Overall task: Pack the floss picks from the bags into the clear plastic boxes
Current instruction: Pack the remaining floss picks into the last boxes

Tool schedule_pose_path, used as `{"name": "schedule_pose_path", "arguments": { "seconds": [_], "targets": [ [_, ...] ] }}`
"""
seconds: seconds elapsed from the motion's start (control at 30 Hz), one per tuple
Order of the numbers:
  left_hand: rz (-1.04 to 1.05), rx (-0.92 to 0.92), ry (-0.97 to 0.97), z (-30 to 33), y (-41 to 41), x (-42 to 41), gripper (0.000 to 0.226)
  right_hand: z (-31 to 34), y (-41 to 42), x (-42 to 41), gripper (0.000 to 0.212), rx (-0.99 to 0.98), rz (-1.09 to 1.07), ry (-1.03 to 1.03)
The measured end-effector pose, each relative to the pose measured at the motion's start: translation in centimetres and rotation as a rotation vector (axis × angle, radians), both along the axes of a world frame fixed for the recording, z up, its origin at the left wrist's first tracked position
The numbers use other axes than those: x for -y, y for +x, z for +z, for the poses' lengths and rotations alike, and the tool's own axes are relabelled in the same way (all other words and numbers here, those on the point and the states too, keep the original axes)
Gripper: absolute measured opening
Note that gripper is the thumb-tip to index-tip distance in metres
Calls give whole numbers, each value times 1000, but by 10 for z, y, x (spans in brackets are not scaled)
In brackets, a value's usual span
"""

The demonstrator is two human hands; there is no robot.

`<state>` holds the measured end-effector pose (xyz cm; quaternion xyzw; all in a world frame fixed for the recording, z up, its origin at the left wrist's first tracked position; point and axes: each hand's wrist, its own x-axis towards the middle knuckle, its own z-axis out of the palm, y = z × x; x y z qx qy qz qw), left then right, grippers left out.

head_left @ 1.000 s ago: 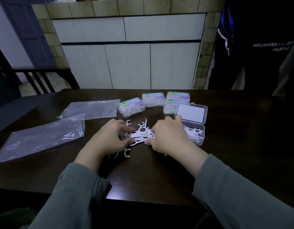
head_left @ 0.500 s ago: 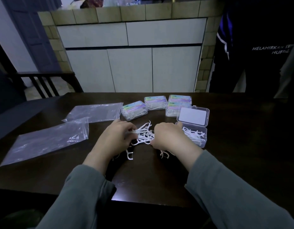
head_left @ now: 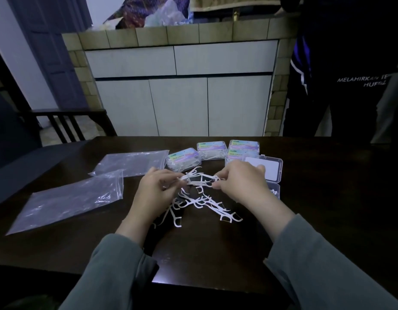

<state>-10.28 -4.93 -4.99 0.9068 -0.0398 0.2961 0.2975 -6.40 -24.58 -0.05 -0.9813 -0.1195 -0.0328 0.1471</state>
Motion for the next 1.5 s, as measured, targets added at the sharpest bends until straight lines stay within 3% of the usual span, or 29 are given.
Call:
{"name": "schedule_pose_path", "arguments": {
  "seconds": [0.23, 0.43, 0.63, 0.8, 0.93, 1.03, 1.2, 1.33, 1.5],
  "targets": [
    [-22, 15, -94, 1, 2, 11, 21, 7, 8, 45, 25, 112, -68, 79],
    [-59, 80, -119, 5, 11, 35, 14, 11, 12, 84, 22, 64, -109, 1],
    [-138, 111, -344, 15, 32, 71, 24, 4, 13, 91, 27, 27, -83, -162],
    [-236, 85, -331, 16, 51, 96, 23, -7, 12, 89, 29, 77, -22, -100],
    [-271, 40, -349, 14, 58, 95, 21, -10, 12, 110, 43, 137, -40, 63],
    [-344, -31, -391, 17, 58, 92, 14, -13, 9, 125, 66, 43, -49, 122],
    [-396, -136, -145, 19, 58, 100, 15, -23, 10, 128, 86, -44, -19, 31],
    [-385, -217, 173, 21, 55, 106, 23, -27, 13, 131, 82, -56, 4, 56],
    [-330, -266, 144, 27, 51, 114, 24, -31, 15, 132, 77, -101, 8, 134]
  ]
}}
